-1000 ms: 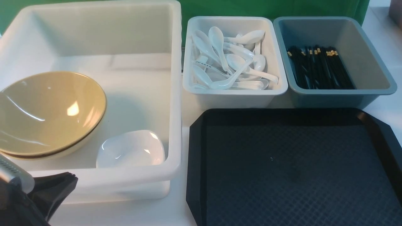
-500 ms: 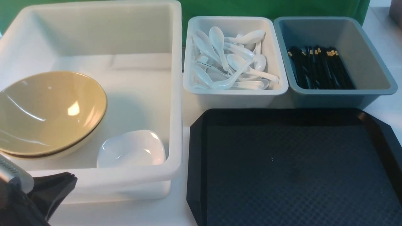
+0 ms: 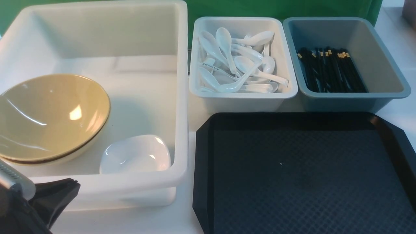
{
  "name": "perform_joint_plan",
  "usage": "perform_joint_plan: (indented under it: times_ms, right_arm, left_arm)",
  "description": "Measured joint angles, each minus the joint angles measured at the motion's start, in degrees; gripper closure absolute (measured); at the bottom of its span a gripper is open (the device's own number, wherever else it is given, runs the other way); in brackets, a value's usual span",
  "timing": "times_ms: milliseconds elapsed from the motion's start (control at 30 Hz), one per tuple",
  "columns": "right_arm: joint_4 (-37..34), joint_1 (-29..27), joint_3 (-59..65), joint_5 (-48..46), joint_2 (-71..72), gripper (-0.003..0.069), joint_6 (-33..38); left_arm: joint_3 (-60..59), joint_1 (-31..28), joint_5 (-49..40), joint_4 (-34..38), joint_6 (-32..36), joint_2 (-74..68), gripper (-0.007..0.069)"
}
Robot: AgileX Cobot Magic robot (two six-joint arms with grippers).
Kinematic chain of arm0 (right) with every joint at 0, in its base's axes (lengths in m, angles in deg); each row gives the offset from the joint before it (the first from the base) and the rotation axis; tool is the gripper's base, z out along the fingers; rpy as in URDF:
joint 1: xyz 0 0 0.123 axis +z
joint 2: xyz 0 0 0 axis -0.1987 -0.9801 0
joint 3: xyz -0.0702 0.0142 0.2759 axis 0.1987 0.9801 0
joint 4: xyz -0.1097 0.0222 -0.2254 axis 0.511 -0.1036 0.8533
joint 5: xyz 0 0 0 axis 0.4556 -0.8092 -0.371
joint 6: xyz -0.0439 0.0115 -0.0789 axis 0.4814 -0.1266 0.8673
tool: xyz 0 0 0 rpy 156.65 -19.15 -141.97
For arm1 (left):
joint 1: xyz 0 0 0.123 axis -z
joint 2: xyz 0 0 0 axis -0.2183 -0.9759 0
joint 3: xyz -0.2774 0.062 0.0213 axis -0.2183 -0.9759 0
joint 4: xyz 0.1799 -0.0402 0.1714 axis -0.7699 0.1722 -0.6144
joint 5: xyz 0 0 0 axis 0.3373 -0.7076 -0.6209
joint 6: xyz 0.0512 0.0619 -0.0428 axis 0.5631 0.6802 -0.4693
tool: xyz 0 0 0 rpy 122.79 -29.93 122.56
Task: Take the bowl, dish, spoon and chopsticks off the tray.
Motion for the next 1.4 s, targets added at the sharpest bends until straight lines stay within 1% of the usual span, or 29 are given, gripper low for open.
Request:
perform_joint_plan:
  times_ms: [467,633,667,700,733,767,800,833,967,1133,1400]
  right_arm:
    - [0.00,0.00,0.00,0.00,0.00,0.0575,0.07]
    - [0.00,0.00,0.00,0.00,0.00,0.0566,0.11]
    - [0.00,0.00,0.00,0.00,0.00,0.0565,0.11]
    - [0.00,0.00,0.00,0.00,0.00,0.0564,0.11]
    - [0.00,0.00,0.00,0.00,0.00,0.0564,0.11]
    - [0.00,0.00,0.00,0.00,0.00,0.0562,0.11]
    - [0.00,0.00,0.00,0.00,0.00,0.0562,0.11]
    - [0.00,0.00,0.00,0.00,0.00,0.0562,0.11]
    - [0.00,0.00,0.00,0.00,0.00,0.0561,0.11]
    - [0.00,0.00,0.00,0.00,0.00,0.0561,0.11]
    - [0.00,0.00,0.00,0.00,0.00,0.0561,0.11]
  left_arm:
    - [-0.45,0.00,0.26,0.00,0.00,0.64,0.0632]
    - [-5.95,-1.08,1.56,0.06,0.00,7.11,0.0632]
    - [-7.23,-2.31,1.33,0.16,-0.17,9.11,0.0632]
    - [-8.79,-4.87,0.57,0.74,-0.64,12.33,0.0632]
    - [-9.20,-5.72,0.51,0.74,-0.76,13.29,0.0632]
    - [-10.60,-9.26,0.37,1.83,-2.13,17.07,0.0632]
    - [-11.42,-11.46,0.68,2.48,-3.28,19.28,0.0632]
    - [-11.74,-12.33,0.80,2.60,-3.51,20.13,0.0632]
    - [-16.03,-19.89,5.01,3.24,-8.15,26.15,0.0632]
    - [-21.49,-22.53,9.40,3.43,-9.44,26.56,0.0632]
    - [-21.70,-22.05,9.27,4.15,-9.24,26.67,0.0632]
